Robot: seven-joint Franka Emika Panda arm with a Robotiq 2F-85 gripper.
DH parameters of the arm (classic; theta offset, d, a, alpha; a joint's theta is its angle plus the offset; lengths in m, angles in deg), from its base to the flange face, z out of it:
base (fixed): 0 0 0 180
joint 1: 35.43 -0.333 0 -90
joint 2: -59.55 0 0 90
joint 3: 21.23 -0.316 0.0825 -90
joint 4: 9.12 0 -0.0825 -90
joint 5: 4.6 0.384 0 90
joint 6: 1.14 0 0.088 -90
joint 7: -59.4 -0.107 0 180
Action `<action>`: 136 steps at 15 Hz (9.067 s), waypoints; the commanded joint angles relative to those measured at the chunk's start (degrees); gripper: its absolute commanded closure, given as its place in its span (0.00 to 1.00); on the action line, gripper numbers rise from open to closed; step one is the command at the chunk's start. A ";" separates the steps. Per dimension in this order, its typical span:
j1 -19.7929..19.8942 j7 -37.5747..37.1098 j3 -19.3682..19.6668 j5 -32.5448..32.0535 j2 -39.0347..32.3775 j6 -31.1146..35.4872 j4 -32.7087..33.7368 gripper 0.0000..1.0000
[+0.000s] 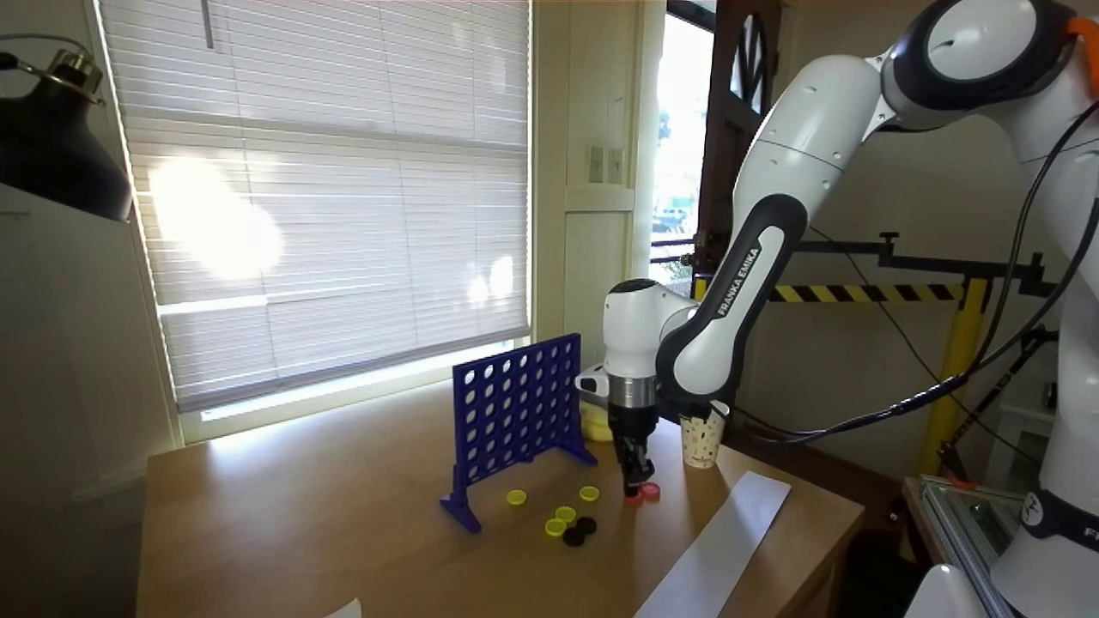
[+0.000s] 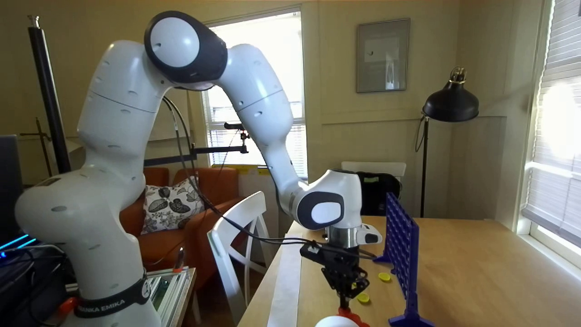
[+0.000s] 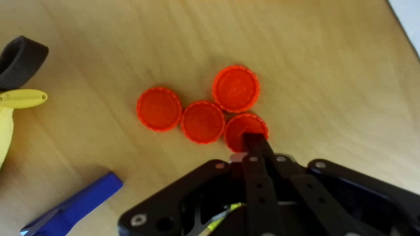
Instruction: Group up the circles in color sequence
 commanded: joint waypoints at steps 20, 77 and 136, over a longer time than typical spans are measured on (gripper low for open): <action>-2.15 -2.00 1.50 -1.60 -0.40 19.86 -2.64 1.00; -5.81 -5.02 -1.98 -0.81 -8.58 18.93 5.95 1.00; -28.98 -7.52 22.11 0.86 -19.01 35.82 14.17 1.00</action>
